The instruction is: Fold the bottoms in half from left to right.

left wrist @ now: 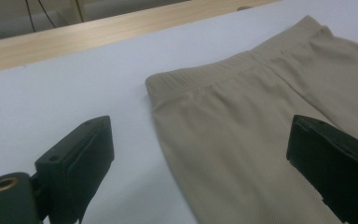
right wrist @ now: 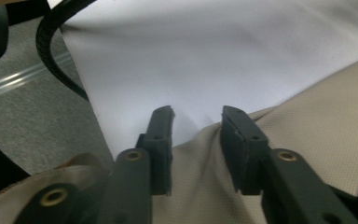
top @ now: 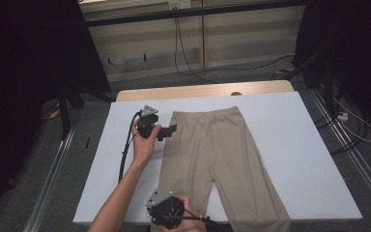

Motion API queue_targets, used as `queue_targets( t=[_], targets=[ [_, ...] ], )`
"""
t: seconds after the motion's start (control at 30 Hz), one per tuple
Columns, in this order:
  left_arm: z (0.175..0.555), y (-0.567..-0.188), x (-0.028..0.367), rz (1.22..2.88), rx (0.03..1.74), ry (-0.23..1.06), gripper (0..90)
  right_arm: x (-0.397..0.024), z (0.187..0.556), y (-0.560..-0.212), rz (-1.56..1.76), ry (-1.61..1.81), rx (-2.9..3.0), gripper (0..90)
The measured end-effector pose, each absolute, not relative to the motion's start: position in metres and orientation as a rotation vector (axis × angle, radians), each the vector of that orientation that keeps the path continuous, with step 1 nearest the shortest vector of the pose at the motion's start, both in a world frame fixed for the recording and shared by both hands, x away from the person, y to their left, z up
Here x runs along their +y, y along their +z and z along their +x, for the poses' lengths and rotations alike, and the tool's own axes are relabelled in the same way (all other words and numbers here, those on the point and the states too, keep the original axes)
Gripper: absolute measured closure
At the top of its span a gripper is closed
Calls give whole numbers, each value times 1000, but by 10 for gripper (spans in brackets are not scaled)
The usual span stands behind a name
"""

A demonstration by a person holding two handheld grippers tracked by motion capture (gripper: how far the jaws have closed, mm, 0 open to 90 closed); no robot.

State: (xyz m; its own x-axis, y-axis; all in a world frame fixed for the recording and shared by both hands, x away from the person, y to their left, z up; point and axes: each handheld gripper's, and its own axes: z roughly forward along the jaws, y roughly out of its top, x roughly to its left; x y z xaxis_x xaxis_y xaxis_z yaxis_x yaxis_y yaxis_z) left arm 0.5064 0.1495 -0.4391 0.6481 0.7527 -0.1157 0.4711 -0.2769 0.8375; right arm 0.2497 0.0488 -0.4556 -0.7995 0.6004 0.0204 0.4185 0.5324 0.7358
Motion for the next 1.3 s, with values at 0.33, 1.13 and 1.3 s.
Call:
queue_targets(
  t=[0.33,1.13,1.3],
  targets=[
    [538,-446,152,1925,1049,449,88,38,257,-455,883,1161,2536,900],
    [575,-460,119,2030,1082,210,801,8,265,-448,897,1385,2588,900],
    [573,-454,121,1996,1112,192,858,5,267,-441,901,1443,2567,900]
  ],
)
